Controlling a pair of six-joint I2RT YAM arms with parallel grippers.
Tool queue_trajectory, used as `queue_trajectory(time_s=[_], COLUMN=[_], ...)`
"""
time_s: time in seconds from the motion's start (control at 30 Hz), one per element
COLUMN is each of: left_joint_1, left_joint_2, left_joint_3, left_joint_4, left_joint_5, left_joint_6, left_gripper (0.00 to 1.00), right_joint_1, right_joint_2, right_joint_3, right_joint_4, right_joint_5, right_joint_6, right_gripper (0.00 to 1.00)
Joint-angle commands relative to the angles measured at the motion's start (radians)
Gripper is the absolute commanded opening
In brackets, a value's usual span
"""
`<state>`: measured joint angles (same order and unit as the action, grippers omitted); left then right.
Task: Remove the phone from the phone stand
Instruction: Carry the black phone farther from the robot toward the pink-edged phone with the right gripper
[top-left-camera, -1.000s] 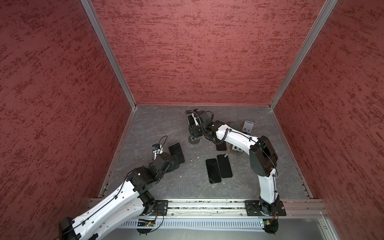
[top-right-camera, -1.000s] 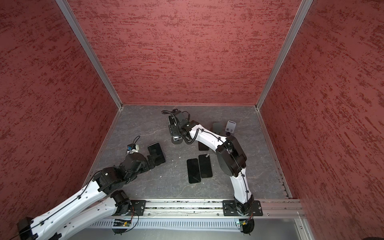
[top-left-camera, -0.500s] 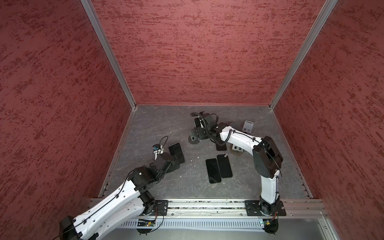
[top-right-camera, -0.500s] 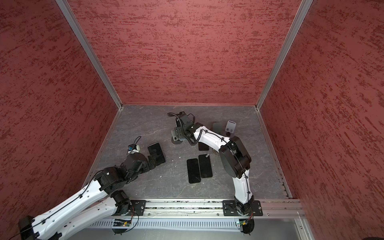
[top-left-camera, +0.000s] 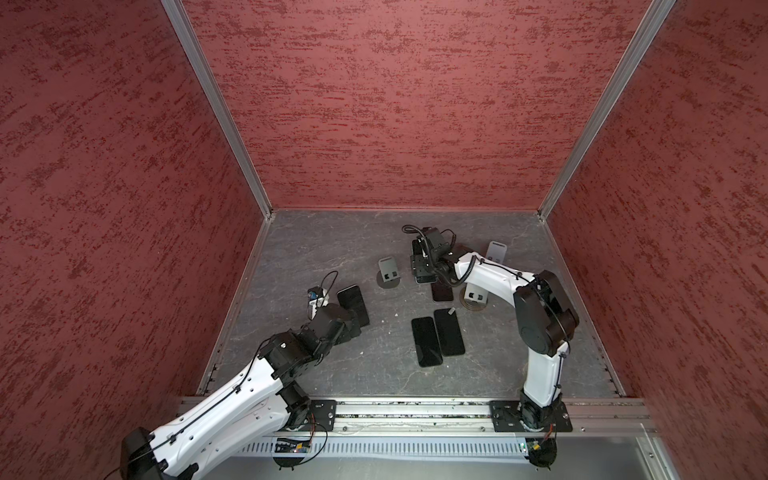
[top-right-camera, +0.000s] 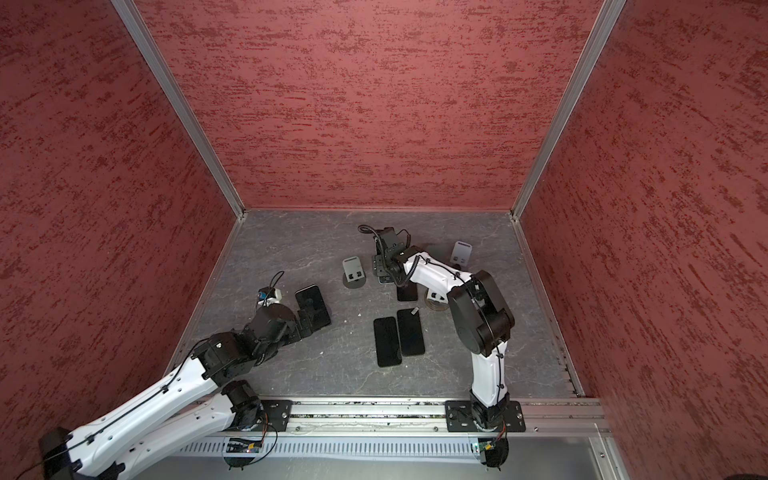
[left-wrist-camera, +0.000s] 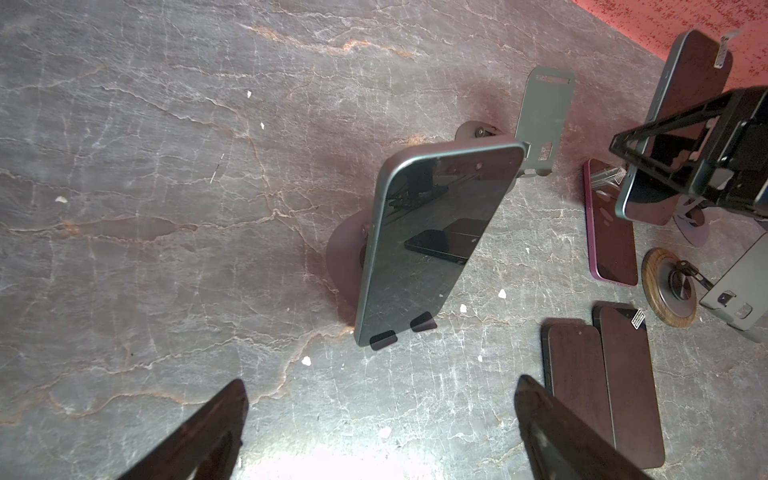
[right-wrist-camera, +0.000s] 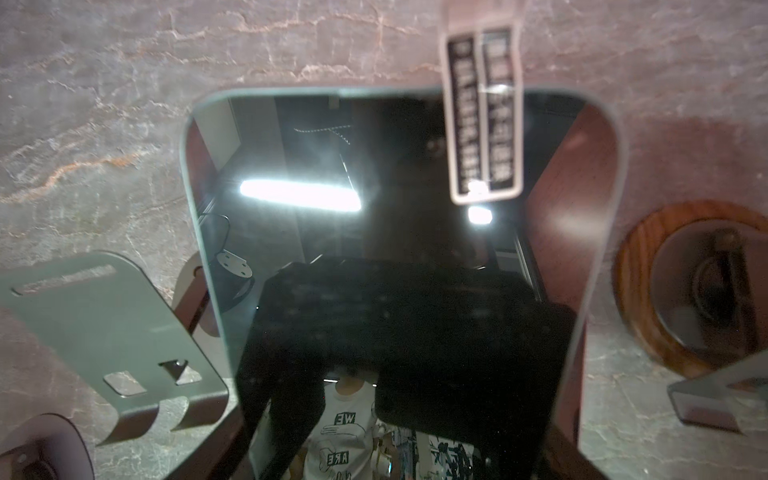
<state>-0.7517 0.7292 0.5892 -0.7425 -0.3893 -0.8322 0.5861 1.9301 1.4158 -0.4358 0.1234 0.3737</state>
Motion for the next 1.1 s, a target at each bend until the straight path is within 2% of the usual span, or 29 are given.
queue_trajectory(time_s=[0.0,0.8,1.07], left_joint_1=[0.005,0.005,0.005], left_joint_2=[0.006,-0.004,-0.015], left_joint_3=[0.007,-0.009,-0.018], left_joint_4=[0.02,0.029,0.023], left_joint_5=[0.004,0.012,0.015], left_joint_6=[0.015,0.013,0.01], left_gripper=[1.0,1.0,1.0], right_joint_1=[0.0,0.004,0.017], right_joint_2=[-0.027,0.03,0.041], right_joint_3=[0.003,-0.075,-0.089], right_joint_4=[0.001,0.015,0.025], right_joint_5=[-0.006,-0.141,-0.151], right_joint_6=[0.018,0.113,0.136], right_gripper=[0.59,0.62,0.62])
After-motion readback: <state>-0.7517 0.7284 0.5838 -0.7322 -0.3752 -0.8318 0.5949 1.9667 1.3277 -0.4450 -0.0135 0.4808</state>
